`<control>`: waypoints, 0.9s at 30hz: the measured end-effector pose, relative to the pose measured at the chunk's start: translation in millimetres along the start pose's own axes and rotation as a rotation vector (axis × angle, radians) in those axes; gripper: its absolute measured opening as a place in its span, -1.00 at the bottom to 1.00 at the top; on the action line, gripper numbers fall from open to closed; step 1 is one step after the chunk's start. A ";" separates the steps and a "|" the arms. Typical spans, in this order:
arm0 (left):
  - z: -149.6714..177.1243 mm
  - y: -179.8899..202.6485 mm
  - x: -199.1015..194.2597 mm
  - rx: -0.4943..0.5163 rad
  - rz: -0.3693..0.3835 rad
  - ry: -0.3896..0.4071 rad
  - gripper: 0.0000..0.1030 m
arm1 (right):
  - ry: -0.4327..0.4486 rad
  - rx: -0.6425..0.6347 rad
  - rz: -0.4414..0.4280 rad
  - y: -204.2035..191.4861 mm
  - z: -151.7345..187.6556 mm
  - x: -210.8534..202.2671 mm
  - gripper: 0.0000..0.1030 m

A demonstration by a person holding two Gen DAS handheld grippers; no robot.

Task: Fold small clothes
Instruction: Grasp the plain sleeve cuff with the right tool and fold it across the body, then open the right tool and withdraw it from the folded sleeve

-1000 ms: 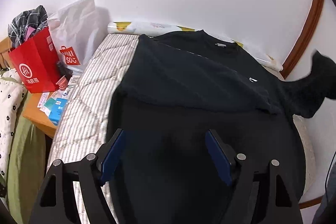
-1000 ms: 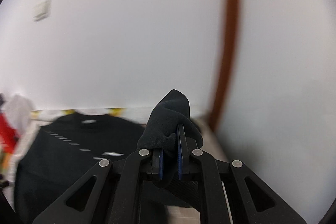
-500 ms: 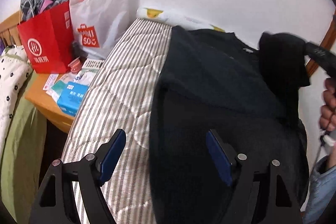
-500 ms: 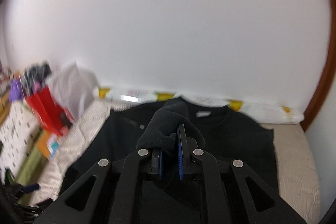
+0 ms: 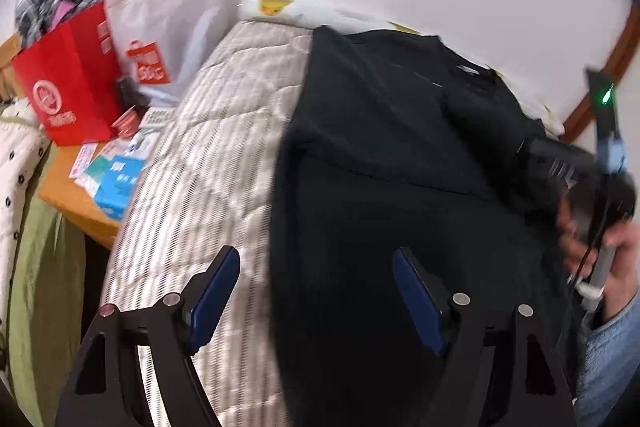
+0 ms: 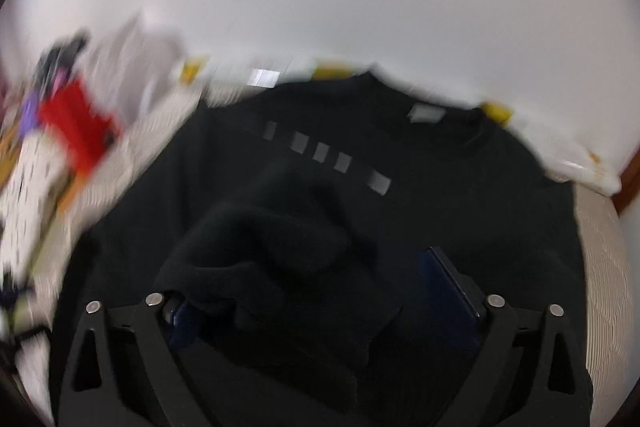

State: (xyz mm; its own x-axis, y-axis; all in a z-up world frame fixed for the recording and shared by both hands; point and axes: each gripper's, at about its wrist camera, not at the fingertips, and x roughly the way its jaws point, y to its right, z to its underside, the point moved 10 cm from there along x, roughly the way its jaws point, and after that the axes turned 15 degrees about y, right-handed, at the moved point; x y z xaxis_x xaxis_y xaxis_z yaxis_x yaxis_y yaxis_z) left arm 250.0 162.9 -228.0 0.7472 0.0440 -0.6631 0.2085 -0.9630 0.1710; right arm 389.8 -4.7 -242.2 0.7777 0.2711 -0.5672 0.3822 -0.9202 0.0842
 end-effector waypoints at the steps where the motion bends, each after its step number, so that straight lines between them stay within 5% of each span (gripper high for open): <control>1: -0.7 8.1 0.0 0.014 0.010 0.002 0.50 | -0.008 -0.026 0.022 2.9 11.4 -1.8 0.86; 12: 1.9 75.5 4.5 0.136 0.067 -0.014 0.50 | -0.021 -0.001 -0.032 14.8 68.2 -58.8 0.87; 21: -7.7 159.5 29.2 0.243 0.162 -0.001 0.50 | 0.049 0.183 0.049 97.6 85.9 -130.2 0.87; 27: -17.5 213.0 67.7 0.363 0.136 0.045 0.50 | 0.098 0.221 0.182 156.4 108.9 -176.1 0.87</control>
State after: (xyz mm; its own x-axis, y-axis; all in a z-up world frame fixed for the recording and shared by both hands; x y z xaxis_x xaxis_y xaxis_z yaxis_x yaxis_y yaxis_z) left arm 356.1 -34.6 -223.8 0.7814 -0.0871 -0.6180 -0.1257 -0.9919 -0.0191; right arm 258.2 -227.0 -218.4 0.8720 0.1117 -0.4766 0.1222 -0.9925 -0.0090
